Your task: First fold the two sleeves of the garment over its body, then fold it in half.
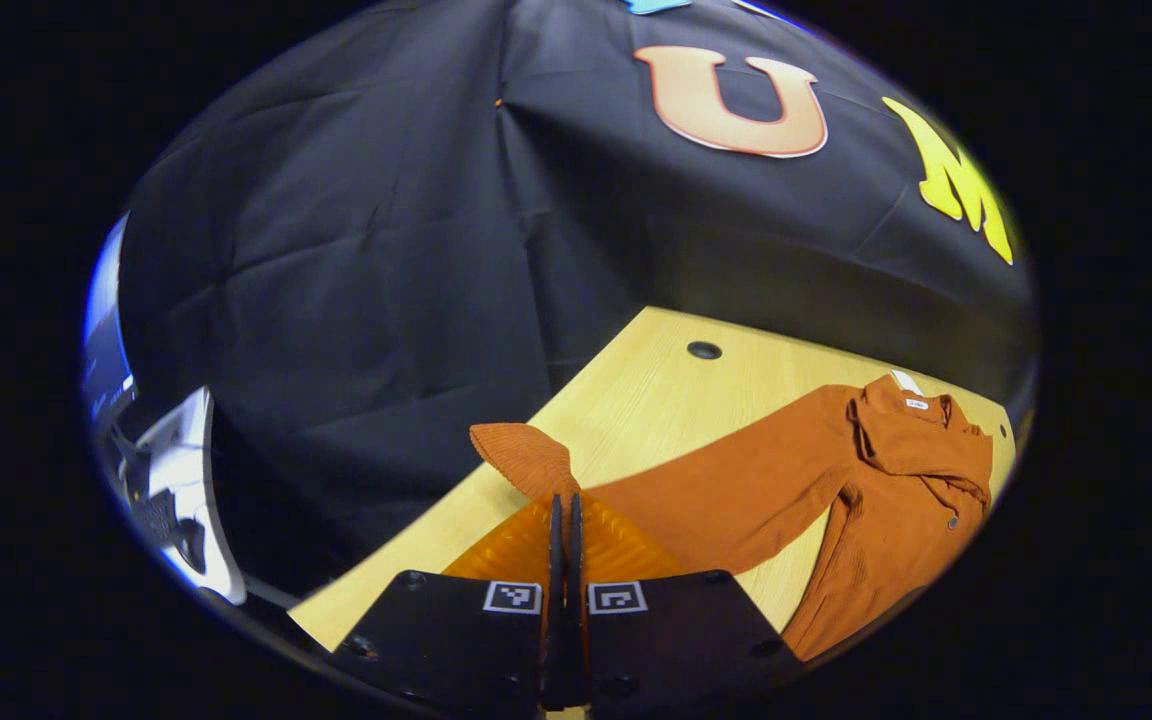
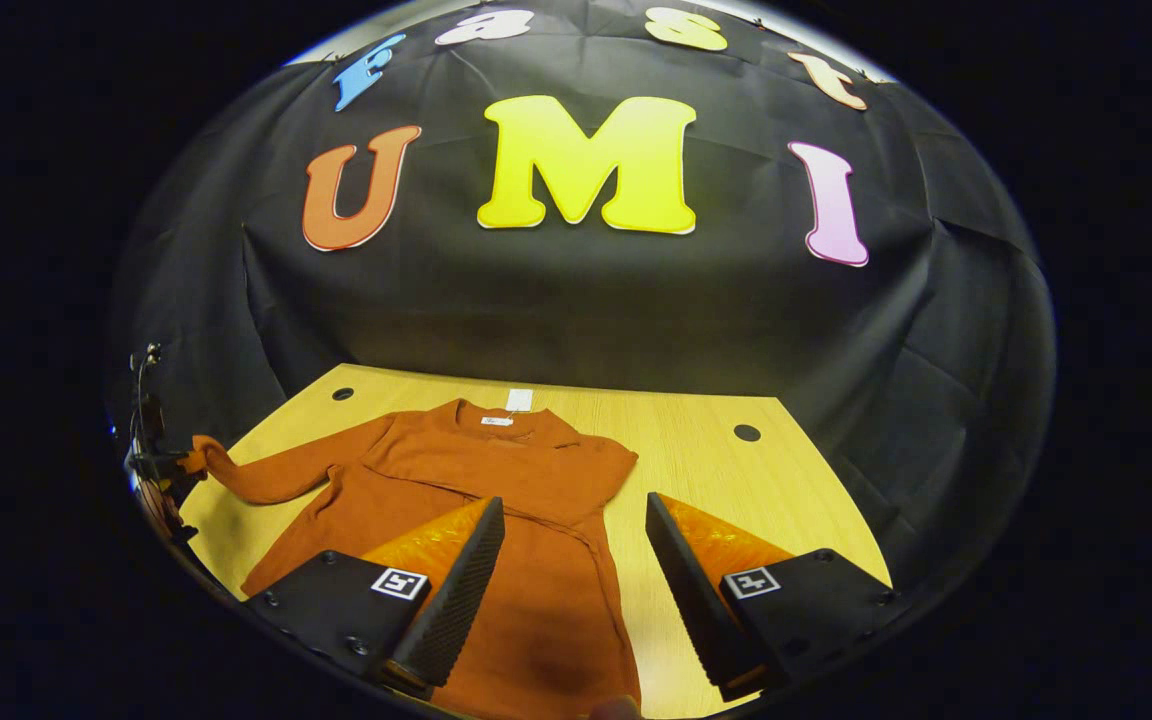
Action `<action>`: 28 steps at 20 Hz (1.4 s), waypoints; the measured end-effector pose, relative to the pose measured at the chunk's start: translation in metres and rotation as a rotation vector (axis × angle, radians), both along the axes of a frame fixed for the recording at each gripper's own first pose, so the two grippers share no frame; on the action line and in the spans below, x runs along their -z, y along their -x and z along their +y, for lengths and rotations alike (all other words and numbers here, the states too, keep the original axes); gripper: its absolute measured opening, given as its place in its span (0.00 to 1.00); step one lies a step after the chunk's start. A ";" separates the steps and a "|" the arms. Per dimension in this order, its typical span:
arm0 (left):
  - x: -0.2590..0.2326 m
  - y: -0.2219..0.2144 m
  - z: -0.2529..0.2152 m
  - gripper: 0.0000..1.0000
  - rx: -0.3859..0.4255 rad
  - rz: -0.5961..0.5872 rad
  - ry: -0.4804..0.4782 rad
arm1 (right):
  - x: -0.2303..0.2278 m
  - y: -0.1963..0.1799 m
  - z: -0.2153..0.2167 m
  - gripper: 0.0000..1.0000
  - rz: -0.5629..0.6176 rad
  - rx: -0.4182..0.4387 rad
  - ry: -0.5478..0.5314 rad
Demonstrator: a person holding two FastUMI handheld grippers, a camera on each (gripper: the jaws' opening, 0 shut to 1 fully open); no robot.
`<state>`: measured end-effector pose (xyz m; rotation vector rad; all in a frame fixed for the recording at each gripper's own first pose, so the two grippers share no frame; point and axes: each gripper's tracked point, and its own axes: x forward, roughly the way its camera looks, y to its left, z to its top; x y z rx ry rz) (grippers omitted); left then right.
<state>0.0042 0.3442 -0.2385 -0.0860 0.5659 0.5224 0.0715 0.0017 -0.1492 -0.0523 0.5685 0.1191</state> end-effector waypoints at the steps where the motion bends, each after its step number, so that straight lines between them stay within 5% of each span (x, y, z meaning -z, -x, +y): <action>1: -0.014 -0.013 -0.002 0.04 0.023 -0.016 -0.010 | -0.001 -0.001 -0.002 0.92 -0.006 0.008 -0.009; 10: -0.148 -0.133 -0.060 0.03 0.267 -0.161 -0.092 | -0.010 0.017 -0.047 0.92 -0.037 0.113 -0.092; 16: -0.199 -0.198 -0.150 0.03 0.428 -0.207 -0.114 | -0.019 0.032 -0.094 0.92 -0.069 0.224 -0.119; 23: -0.191 -0.240 -0.298 0.03 0.664 -0.196 -0.135 | -0.026 0.056 -0.152 0.92 -0.084 0.327 -0.082; 28: -0.142 -0.250 -0.403 0.03 0.808 -0.126 -0.125 | -0.023 0.081 -0.198 0.92 -0.058 0.415 -0.043</action>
